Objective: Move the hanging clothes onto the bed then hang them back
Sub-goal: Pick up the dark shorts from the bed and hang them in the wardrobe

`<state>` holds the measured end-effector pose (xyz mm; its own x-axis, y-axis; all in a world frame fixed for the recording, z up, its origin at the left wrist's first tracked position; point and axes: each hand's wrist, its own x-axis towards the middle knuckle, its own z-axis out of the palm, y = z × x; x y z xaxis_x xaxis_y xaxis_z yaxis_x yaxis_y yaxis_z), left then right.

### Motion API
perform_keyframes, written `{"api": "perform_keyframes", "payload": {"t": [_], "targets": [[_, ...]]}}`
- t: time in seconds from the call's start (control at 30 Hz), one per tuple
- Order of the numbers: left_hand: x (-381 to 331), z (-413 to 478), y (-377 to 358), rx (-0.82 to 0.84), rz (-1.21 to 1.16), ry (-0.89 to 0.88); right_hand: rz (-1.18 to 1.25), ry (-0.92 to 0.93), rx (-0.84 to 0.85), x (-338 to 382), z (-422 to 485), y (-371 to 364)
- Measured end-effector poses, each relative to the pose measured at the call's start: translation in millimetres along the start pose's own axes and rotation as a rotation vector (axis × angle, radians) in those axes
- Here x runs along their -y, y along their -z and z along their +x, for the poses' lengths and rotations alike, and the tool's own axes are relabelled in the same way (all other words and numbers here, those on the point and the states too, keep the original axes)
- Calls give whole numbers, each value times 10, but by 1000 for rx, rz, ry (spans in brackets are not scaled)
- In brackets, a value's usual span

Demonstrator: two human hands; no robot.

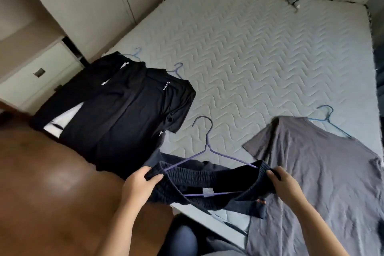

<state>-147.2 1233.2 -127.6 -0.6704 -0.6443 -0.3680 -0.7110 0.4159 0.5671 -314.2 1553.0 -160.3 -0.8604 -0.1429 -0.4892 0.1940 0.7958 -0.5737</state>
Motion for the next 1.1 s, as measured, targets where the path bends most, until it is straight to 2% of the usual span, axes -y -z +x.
{"api": "perform_keyframes", "payload": {"t": [0.27,0.5,0.57,0.73,0.87,1.1], "targets": [[803,-826,230,-154,-176,140,-121,211,35,460,-420,-227],[1519,-1311,670,-283,-242,245,-238,393,88,1040,-796,-825],[1834,-1549,816,-320,-262,310,-257,435,129,1236,-981,-1093],[2815,-2326,1127,-397,-484,514,-386,581,291,1707,-1575,-2023],[3490,-2819,1299,-490,-535,686,-490,675,396,1988,-2030,-2837],[4162,-2948,1650,-734,-560,814,-652,781,570,2668,-2405,-3792]]}}
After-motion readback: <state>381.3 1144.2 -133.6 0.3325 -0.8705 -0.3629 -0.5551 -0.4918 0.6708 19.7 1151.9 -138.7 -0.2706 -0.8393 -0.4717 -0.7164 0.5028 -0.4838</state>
